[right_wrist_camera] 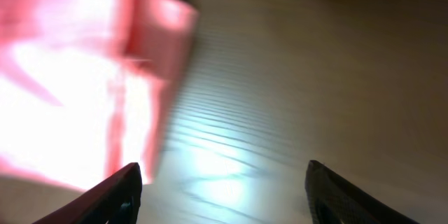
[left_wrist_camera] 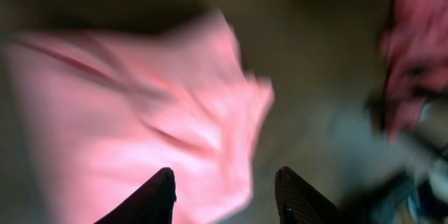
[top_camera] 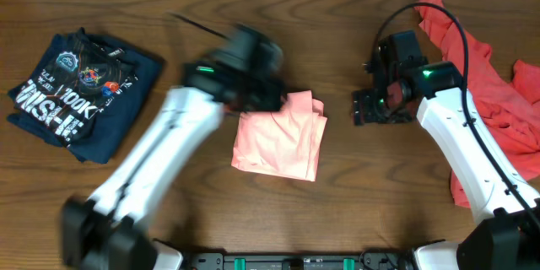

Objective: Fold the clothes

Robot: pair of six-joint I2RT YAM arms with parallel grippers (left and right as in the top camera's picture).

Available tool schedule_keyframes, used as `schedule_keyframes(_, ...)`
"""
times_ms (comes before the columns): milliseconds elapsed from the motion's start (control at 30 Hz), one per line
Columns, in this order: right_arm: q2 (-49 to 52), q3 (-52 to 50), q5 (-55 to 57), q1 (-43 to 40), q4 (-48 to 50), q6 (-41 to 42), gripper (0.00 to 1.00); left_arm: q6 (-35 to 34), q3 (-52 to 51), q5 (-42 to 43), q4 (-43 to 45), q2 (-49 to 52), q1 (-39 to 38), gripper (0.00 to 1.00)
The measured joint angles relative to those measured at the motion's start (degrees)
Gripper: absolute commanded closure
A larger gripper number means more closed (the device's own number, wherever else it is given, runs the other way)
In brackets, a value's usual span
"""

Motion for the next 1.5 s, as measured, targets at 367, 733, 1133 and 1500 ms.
schedule_keyframes(367,4.6,0.0,-12.2,7.5,7.3,-5.4,0.29,0.7,-1.5,-1.8,-3.5,1.5,12.1,0.28)
schedule_keyframes(733,21.2,0.0,-12.7,11.4,10.5,-5.3,0.36,3.4,-3.1,5.7,-3.4,16.0,11.3,0.26)
schedule_keyframes(1133,25.3,1.6,-5.5,10.5,9.7,0.9,0.33,9.1,-3.1,12.5,0.8,24.4,11.1,0.06)
schedule_keyframes(1500,25.3,1.7,-4.7,10.5,9.5,1.1,0.32,10.8,-3.1,16.3,4.2,27.3,8.3,0.46)
